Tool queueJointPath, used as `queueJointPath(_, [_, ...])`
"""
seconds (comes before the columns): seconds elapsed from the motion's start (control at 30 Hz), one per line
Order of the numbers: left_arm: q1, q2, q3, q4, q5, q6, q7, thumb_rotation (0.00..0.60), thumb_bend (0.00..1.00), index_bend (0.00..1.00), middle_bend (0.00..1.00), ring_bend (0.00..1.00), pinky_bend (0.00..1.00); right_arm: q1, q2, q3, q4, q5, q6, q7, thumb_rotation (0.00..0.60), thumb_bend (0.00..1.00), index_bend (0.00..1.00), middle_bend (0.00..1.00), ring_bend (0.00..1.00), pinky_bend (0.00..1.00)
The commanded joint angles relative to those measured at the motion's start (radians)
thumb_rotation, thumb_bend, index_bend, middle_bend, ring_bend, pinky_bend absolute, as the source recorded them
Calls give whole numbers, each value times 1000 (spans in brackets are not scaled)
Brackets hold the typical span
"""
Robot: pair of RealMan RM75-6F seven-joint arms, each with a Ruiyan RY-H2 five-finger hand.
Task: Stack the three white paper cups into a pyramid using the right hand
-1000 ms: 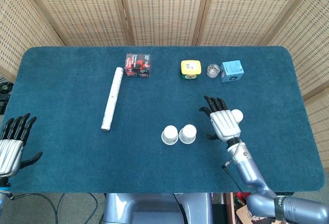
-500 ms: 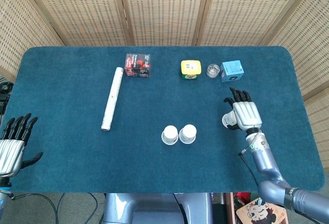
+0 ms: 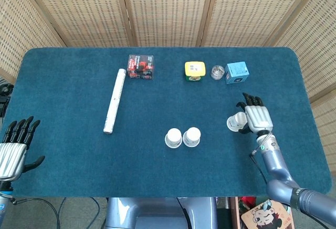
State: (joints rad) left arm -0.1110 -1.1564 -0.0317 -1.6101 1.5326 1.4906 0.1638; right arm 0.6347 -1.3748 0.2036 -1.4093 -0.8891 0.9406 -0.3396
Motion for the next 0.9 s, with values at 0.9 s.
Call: queueJointPath(0.9, [-3,-5,4,2,3,-4,7,600,208,0,0,0,0,-7,-69,6,135,-60,-4,86,600,80,531,16,0,0])
